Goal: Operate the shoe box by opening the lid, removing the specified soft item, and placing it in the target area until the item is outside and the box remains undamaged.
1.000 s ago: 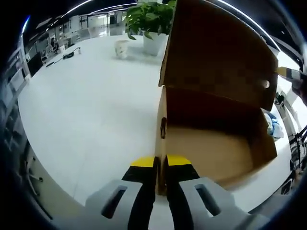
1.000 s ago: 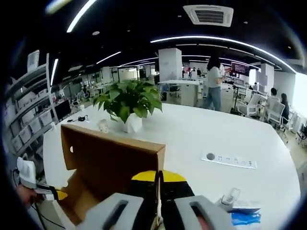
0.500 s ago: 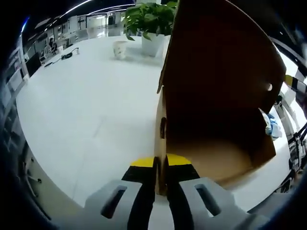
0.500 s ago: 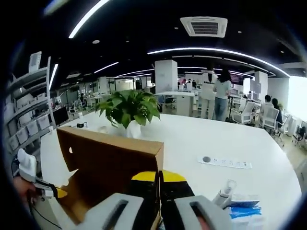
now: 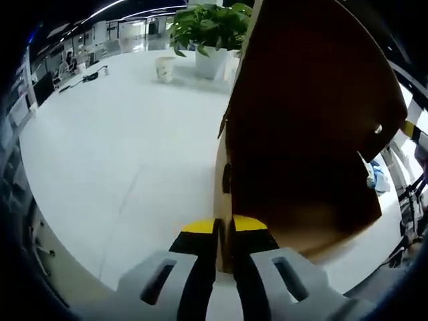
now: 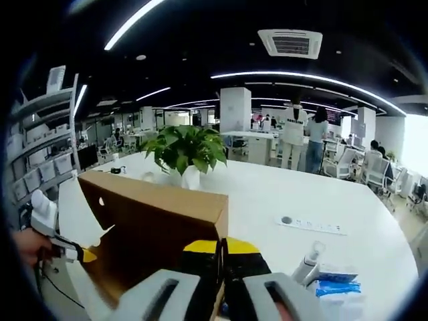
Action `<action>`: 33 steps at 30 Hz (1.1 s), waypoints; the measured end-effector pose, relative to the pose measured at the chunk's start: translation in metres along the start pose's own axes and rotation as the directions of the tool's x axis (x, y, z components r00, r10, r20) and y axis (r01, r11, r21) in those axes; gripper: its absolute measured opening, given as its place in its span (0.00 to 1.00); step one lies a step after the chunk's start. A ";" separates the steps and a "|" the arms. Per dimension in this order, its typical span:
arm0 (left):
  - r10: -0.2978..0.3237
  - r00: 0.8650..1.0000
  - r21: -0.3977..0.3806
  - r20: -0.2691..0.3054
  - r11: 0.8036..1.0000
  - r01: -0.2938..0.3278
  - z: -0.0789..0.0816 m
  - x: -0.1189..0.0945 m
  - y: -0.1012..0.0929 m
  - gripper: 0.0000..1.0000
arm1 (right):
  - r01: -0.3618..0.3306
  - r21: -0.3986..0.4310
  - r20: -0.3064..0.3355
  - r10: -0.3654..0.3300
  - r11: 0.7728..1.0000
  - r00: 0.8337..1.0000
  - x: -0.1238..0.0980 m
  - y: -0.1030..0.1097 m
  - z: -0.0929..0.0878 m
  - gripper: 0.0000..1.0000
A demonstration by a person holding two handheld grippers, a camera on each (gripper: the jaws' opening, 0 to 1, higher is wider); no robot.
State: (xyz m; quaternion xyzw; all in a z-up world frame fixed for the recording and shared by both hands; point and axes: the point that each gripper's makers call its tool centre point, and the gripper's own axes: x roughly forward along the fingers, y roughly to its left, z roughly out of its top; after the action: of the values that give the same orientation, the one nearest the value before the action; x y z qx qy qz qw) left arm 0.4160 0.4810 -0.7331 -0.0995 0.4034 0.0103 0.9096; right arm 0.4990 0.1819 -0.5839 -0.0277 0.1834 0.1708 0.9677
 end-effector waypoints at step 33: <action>-0.092 0.995 -0.061 0.025 0.994 0.093 -0.002 -0.001 -0.002 0.09 | 0.031 0.045 0.010 -0.031 0.999 0.999 -0.028 0.012 -0.033 0.00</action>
State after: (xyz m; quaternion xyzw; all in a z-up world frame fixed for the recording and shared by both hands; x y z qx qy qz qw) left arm 0.4138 0.4787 -0.7338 -0.1459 0.3875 -0.0182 0.9101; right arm 0.4589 0.1804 -0.6044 -0.0079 0.1815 0.1518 0.9716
